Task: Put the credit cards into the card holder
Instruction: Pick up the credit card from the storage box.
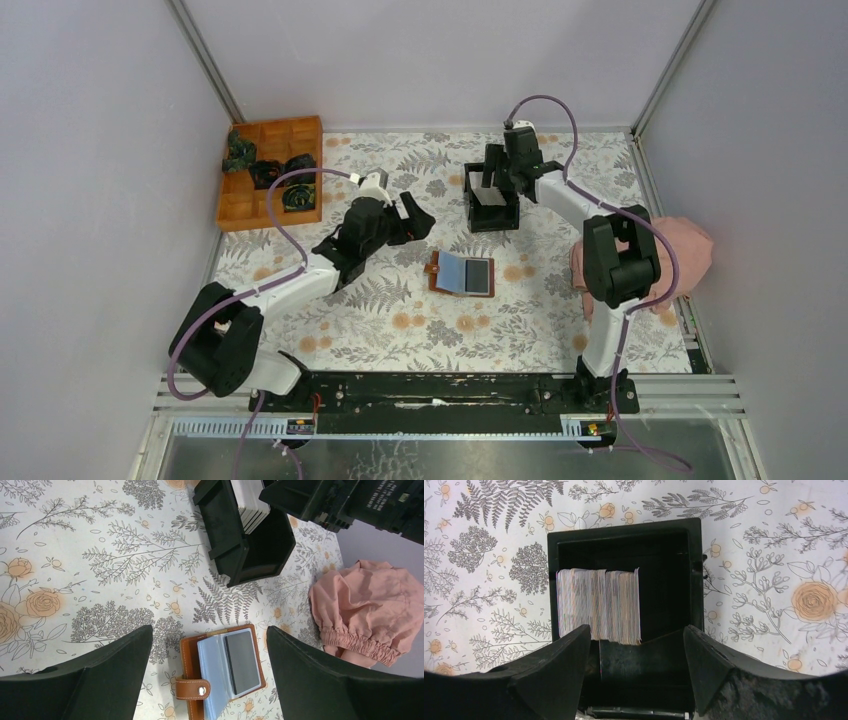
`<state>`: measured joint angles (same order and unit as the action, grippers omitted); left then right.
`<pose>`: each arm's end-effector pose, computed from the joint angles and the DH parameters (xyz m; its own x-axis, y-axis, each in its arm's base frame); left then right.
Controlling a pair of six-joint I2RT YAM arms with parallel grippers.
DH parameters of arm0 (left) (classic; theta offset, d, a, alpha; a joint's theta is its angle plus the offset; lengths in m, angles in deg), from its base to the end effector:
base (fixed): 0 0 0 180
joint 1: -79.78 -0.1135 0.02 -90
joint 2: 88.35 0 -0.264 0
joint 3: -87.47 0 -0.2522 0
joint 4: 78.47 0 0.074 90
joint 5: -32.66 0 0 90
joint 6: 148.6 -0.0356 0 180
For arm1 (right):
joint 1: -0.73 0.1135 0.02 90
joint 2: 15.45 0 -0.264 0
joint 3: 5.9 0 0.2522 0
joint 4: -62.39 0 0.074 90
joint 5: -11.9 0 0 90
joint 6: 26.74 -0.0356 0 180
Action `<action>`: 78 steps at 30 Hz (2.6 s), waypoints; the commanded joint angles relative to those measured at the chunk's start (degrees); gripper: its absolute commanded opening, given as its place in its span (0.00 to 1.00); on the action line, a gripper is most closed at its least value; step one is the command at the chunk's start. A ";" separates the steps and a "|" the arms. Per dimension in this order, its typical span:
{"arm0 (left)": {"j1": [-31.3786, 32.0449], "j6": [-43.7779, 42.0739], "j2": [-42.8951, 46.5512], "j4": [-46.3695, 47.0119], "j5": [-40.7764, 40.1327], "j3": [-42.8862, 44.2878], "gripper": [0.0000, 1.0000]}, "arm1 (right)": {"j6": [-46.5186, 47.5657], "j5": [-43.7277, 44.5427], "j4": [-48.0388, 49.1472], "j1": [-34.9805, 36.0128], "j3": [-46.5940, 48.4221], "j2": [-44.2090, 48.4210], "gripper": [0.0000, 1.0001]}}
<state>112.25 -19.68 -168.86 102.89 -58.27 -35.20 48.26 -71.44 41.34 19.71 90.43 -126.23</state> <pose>0.2619 -0.1660 0.2339 -0.5732 -0.3798 -0.7261 0.2107 0.7880 -0.5785 0.4240 0.1414 0.2339 -0.5909 0.0686 -0.8038 -0.0837 0.9858 0.1457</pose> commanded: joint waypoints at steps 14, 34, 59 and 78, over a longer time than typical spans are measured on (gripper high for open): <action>0.25 0.11 -1.51 7.30 -2.18 0.11 0.90 | -2.12 -11.05 0.65 -3.35 6.56 -6.53 0.52; 0.53 0.23 -1.83 6.07 -2.17 1.28 0.90 | -4.75 -15.97 1.44 -4.00 4.03 -2.42 0.16; 0.87 0.28 -3.06 6.32 -1.29 2.22 0.90 | -3.63 -12.70 -1.08 -3.99 4.12 -0.75 0.00; 0.92 -2.14 0.22 6.46 -4.47 2.30 0.90 | 5.70 14.06 1.39 4.31 -1.63 10.29 0.00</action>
<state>112.80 -20.16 -171.24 105.40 -60.74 -34.41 51.95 -63.99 39.92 22.31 90.12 -123.52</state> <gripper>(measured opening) 0.903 0.043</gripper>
